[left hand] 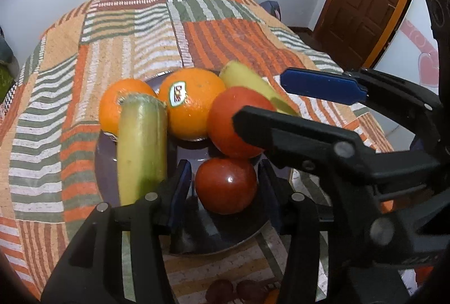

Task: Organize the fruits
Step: 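Carry both tomatoes onto the purple plate and open both tools, then grasp a small orange with the left tool while the right tool grasps the other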

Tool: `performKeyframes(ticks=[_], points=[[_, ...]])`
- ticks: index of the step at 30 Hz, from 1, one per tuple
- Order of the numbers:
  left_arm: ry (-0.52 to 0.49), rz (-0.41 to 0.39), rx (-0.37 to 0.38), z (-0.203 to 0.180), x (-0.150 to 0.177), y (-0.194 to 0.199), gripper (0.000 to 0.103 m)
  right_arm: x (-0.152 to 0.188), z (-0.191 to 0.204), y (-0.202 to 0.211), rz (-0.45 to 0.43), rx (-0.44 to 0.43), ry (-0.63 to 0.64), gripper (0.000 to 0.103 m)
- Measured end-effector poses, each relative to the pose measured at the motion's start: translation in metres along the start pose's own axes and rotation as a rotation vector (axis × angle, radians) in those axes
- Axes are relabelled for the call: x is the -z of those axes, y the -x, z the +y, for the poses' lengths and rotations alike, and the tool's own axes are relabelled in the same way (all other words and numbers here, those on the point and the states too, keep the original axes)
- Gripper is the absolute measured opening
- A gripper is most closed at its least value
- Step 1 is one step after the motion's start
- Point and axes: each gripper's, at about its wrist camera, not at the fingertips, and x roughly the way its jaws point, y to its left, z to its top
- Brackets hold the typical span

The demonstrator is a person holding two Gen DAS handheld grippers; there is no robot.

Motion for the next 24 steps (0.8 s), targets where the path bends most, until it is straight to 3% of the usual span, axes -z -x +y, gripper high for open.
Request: performKeyframes(ticks=[16, 24], points=[[0.038, -0.086, -0.080, 0.013, 0.026, 0.082, 0.051, 0.018, 0.016, 0.056, -0.042, 0.042, -0.016, 0.049], [0.022, -0.110, -0.147, 0.020, 0.057, 0.121, 0.060, 0.043, 0.033, 0.076, -0.016, 0.050, 0.001, 0.049]])
